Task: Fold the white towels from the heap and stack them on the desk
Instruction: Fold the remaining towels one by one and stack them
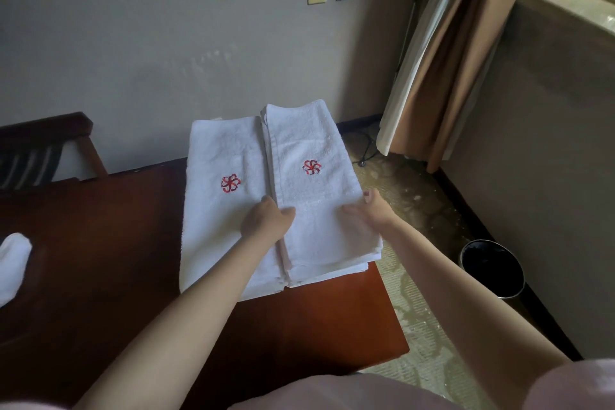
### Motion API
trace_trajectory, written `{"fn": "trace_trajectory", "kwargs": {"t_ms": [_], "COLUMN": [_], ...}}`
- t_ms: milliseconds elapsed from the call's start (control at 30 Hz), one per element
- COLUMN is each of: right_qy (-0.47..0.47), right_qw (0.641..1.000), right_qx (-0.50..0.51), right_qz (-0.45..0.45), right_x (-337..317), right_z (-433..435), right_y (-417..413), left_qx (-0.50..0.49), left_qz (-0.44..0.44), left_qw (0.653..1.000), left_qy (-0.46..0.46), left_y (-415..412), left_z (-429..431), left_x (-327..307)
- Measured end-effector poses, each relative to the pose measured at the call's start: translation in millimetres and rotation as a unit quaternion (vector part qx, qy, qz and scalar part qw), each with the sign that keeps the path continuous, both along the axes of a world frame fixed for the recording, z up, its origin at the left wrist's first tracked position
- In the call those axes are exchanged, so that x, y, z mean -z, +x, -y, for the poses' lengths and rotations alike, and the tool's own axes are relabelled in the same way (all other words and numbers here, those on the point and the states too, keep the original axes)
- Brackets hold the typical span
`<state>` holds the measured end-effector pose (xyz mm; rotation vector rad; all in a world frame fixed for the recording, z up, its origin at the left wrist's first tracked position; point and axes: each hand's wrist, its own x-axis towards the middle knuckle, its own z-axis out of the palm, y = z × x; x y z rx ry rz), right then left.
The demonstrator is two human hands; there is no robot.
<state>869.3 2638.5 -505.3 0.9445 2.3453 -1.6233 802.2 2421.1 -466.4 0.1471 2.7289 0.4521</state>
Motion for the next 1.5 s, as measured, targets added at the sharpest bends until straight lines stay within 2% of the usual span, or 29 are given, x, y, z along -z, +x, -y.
{"fn": "trace_trajectory", "kwargs": {"t_ms": [233,400,567,867,967,1067,1233,1400,1500], "right_qy": [-0.069,-0.115,-0.153,-0.156,-0.139,-0.136,-0.207,-0.250,-0.229], "right_qw": [0.997,0.992,0.986,0.986,0.989,0.988,0.968,0.953,0.956], "right_qx": [0.024,0.050,0.059,0.059,0.057,0.063,0.074,0.078,0.095], "right_qz": [0.033,0.029,0.018,-0.002,-0.008,-0.043,-0.121,-0.154,-0.155], "right_x": [-20,-22,-24,-28,-26,-22,-28,-43,-44], "right_z": [-13,-25,-32,-40,-42,-42,-36,-38,-38], "right_y": [-59,-105,-155,-239,-254,-258,-247,-243,-251], "left_qx": [-0.085,-0.149,-0.171,-0.189,-0.192,-0.200,-0.229,-0.217,-0.197], "left_qz": [0.008,0.032,0.063,0.086,0.090,0.066,0.027,-0.073,-0.132], "left_qw": [0.990,0.966,0.945,0.927,0.934,0.938,0.911,0.889,0.895], "left_qy": [0.112,0.210,0.273,0.314,0.286,0.276,0.342,0.397,0.379], "left_y": [-73,-127,-179,-252,-261,-265,-260,-254,-260], "left_z": [-18,-30,-47,-65,-70,-72,-76,-74,-76], "left_x": [-10,-10,-5,13,18,24,28,19,13]}}
